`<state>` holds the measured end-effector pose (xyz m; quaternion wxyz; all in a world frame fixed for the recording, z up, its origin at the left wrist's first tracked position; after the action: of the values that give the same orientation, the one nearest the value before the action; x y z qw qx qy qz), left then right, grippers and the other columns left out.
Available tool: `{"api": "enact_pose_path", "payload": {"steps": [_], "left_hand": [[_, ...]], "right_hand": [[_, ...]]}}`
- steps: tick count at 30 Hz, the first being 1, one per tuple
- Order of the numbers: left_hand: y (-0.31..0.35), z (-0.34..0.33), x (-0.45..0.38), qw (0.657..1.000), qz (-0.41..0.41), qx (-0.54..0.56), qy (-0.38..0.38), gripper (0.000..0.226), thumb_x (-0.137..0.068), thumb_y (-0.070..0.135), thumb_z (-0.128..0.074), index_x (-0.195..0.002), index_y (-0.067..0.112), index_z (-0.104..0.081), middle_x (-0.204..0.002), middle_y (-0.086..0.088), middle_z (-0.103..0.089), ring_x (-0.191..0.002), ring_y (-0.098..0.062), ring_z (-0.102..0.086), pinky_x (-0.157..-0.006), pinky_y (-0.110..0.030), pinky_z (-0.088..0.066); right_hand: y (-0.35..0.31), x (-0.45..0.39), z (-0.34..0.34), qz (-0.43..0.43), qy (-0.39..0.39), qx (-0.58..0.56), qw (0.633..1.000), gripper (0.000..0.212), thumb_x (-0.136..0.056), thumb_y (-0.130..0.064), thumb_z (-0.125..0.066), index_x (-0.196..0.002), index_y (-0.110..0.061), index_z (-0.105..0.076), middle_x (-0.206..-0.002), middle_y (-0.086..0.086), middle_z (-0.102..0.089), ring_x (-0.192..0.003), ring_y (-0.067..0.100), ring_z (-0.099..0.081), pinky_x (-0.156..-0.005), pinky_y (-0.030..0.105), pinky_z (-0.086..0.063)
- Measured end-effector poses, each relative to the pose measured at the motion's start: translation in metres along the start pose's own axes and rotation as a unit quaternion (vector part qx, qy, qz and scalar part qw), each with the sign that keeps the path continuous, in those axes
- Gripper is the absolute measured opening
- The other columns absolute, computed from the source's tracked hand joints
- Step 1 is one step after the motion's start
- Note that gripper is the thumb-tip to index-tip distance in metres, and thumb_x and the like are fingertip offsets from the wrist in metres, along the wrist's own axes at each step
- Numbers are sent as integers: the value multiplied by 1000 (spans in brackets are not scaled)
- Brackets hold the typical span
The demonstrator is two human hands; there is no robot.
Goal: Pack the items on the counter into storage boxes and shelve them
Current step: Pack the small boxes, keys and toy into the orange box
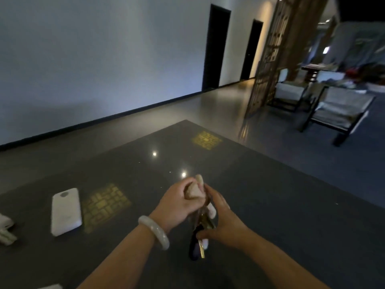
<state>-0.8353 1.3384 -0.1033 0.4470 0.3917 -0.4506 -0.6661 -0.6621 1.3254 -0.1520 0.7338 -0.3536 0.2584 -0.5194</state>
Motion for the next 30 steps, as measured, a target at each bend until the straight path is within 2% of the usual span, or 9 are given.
{"api": "enact_pose_path", "payload": {"steps": [2, 5, 7, 9, 14, 18, 20, 26, 30], "left_hand": [[23, -22, 2, 997, 5, 69, -27, 19, -73, 17, -77, -85, 22, -64, -85, -2, -67, -76, -10, -65, -64, -20, -50], [49, -60, 7, 989, 18, 135, -60, 24, -69, 19, -80, -88, 18, -65, -98, -10, -68, -94, -21, -68, -77, -30, -57], [67, -87, 13, 982, 36, 163, -84, 27, -72, 16, -81, -94, 15, -66, -106, -12, -67, -102, -26, -66, -87, -42, -57], [87, -115, 22, 973, 49, 195, -109, 29, -75, 11, -79, -100, 12, -65, -113, -12, -66, -106, -26, -65, -90, -47, -55], [149, -199, 57, 936, 35, 290, -196, 35, -76, 6, -74, -108, 10, -61, -111, -10, -67, -102, -25, -66, -75, -32, -55], [192, -271, 92, 910, -13, 309, -277, 43, -77, 8, -75, -117, 10, -59, -118, -7, -66, -109, -22, -65, -80, -29, -55], [206, -305, 112, 899, -39, 294, -323, 40, -78, 10, -74, -115, 14, -61, -116, -5, -66, -107, -20, -65, -80, -28, -55], [220, -394, 171, 880, -53, 219, -418, 36, -83, 3, -68, -117, 14, -62, -109, 5, -69, -103, -13, -66, -75, -22, -54], [225, -427, 206, 868, -43, 191, -456, 46, -79, 10, -71, -123, 17, -59, -114, -8, -67, -106, -23, -66, -84, -35, -57]], "right_hand": [[2, 21, 17, -10, 31, -24, 999, 121, -53, -41, -87, -142, -56, -8, -142, -30, -21, -133, -3, -27, -107, 23, -34], [4, 58, 43, -15, 67, -54, 996, 115, -52, -43, -88, -133, -66, -9, -137, -29, -27, -124, -6, -38, -100, 18, -41], [7, 86, 63, -18, 108, -69, 992, 102, -56, -38, -88, -127, -66, -20, -129, -24, -44, -113, -7, -51, -88, 15, -49], [10, 118, 85, -22, 152, -71, 986, 82, -62, -36, -85, -116, -63, -31, -112, -21, -58, -101, -10, -58, -74, 9, -50], [16, 221, 149, -56, 220, -52, 972, 58, -75, -21, -79, -107, -51, -41, -99, -10, -62, -86, -1, -66, -57, 24, -58], [20, 320, 197, -85, 265, -6, 960, 50, -76, -24, -76, -105, -48, -43, -93, -11, -62, -75, -1, -66, -47, 20, -53], [24, 371, 213, -116, 278, 17, 953, 49, -76, -28, -75, -107, -49, -44, -90, -11, -63, -73, -2, -66, -49, 18, -53], [41, 517, 228, -200, 298, 55, 932, 58, -74, -35, -78, -121, -41, -45, -100, -12, -68, -88, -2, -67, -73, 20, -55], [44, 577, 213, -226, 318, 37, 920, 57, -73, -29, -81, -117, -41, -46, -101, -18, -67, -90, -3, -65, -71, 19, -54]]}}
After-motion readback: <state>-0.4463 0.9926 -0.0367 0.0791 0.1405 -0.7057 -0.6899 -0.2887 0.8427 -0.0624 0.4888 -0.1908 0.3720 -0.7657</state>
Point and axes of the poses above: each hand's wrist, its own x-axis away from the middle knuckle, its own z-axis out of the back of the hand, y = z × x, the point moved 1 cm from there along -x, towards the middle knuckle
